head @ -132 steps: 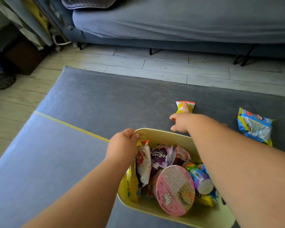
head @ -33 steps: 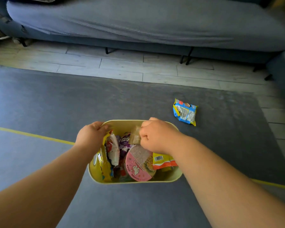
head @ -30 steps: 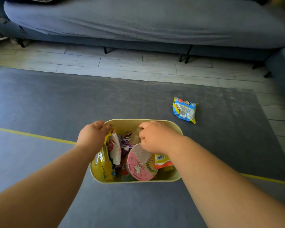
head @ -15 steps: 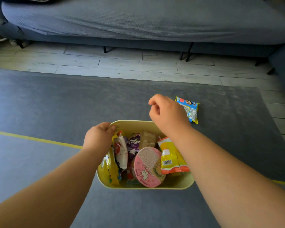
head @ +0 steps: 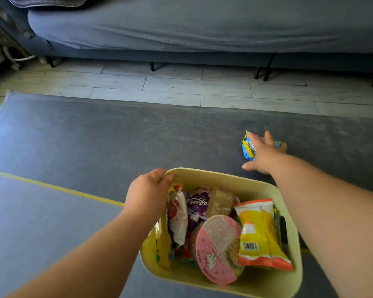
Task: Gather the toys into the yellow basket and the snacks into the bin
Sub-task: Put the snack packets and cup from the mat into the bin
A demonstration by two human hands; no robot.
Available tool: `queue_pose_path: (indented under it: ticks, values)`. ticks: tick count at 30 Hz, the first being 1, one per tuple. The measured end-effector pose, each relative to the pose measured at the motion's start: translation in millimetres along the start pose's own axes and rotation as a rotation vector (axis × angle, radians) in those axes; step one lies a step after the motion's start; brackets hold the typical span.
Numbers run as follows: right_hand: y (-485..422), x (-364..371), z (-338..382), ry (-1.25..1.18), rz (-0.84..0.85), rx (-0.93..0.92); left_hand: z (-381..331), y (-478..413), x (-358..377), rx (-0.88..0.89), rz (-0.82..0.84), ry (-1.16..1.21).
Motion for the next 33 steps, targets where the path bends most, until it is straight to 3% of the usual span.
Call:
queue_pose_path:
  ticks: [3,9,15,19,26,33]
  values:
    - [-4.6,8.7,2.2,0.054,0.018,-0.013,0.6,-1.0,0.7,-0.013,-0.02,0.014]
    - [-9.9,7.2,14.1,0.109,-0.101,-0.143,2.4,-0.5,2.0,-0.028,-0.036,0.012]
    - [-3.0,5.5,25.1,0.054,-0.059,-0.169,2.5,-0.5,1.6,-0.032,-0.033,0.015]
    - [15.7,-6.1,35.1,-0.123,-0.054,-0.198,1.6,-0.1,0.3,-0.047,-0.008,0.018]
    - [103.2,-90.1,46.6,-0.345,-0.388,-0.3,-1.6,9.5,-1.6,-0.112,0.112,0.079]
    - [212.9,-92.6,73.2,-0.367,-0.417,-0.39,10.9,46.0,-9.1,-0.286,0.216,0.311]
Point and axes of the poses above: each hand's wrist, its own y-axis away from the middle knuckle, its own x-axis out of the palm, z = x × y, the point moved 9 cm from there along -y, towards the middle knuckle, and after that the axes turned 7 degrees about -z, right-handed, at the moved point
